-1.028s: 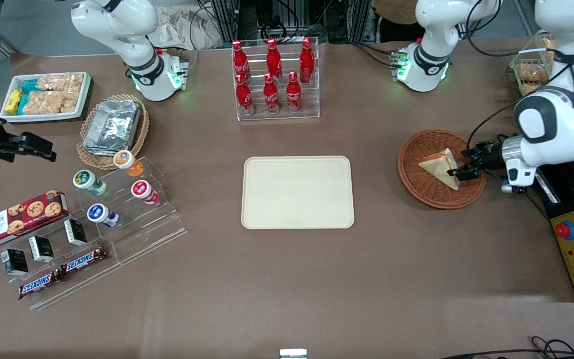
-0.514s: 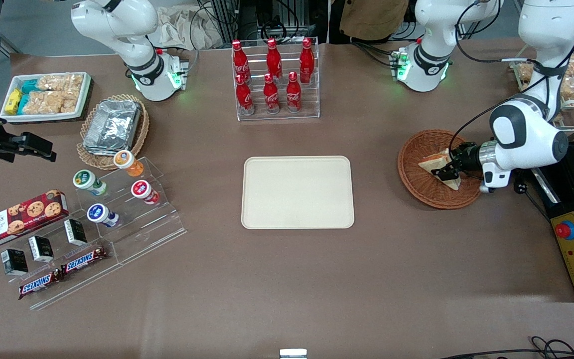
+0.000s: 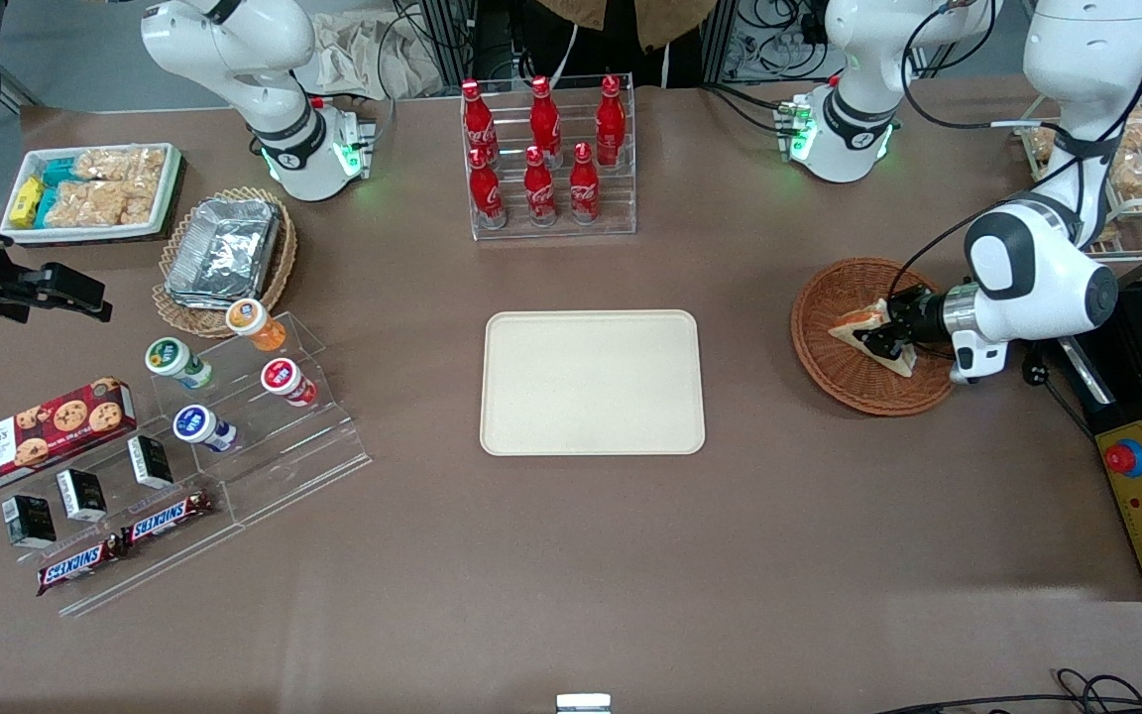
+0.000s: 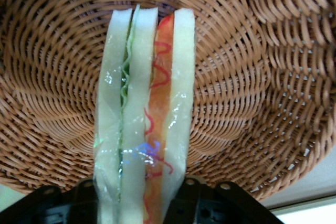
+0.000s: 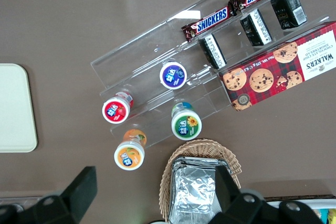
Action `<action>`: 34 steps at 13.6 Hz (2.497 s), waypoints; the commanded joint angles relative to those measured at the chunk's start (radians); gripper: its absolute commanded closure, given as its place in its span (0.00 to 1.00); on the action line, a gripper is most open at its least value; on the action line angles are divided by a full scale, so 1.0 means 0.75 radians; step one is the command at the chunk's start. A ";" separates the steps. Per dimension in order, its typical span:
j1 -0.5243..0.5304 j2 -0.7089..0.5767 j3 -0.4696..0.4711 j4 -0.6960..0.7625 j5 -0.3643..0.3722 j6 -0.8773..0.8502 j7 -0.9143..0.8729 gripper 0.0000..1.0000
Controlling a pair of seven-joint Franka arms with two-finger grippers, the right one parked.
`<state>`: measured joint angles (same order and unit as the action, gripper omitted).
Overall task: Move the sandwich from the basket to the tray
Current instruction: 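Close the left gripper on the sandwich's wrapped edge, then lift the sandwich up out of the basket with the left gripper, then carry the sandwich over the cream tray with the left gripper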
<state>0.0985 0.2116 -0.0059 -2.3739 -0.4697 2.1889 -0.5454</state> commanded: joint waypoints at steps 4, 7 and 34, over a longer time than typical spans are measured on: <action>-0.001 -0.110 0.012 0.091 0.061 -0.204 -0.034 0.71; 0.008 -0.155 0.044 0.219 0.184 -0.388 -0.034 0.71; -0.389 0.225 -0.407 1.003 0.476 -0.677 -0.042 0.70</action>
<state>-0.1316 0.3060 -0.3154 -1.6653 -0.1975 1.6616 -0.5616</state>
